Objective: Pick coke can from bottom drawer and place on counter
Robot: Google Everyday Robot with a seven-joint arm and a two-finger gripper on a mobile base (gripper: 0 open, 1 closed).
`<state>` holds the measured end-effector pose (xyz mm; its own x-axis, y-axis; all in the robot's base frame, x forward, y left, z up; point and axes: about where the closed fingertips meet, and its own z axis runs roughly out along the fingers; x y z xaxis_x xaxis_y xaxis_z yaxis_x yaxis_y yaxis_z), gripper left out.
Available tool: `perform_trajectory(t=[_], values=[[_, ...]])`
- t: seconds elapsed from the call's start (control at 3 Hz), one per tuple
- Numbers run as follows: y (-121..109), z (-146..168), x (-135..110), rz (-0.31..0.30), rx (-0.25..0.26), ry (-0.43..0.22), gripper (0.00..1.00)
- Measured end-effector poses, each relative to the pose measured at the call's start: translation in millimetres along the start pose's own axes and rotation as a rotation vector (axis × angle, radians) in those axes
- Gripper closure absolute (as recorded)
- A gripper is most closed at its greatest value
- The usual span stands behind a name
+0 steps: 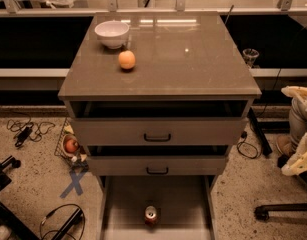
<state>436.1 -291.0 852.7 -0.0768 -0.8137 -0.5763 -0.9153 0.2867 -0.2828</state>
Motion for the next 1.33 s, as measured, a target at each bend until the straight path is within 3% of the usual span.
perform_trajectory(t=[0.33,0.67,1.0,1.33], values=[[0,0,0,0.0,0.0,0.0,0.0],[7,31,8,0.046,-0.001,-0.071,0.0],[23,92,24,0.101,0.028,-0.211,0.0],[33,152,45,0.172,0.114,-0.373,0.0]])
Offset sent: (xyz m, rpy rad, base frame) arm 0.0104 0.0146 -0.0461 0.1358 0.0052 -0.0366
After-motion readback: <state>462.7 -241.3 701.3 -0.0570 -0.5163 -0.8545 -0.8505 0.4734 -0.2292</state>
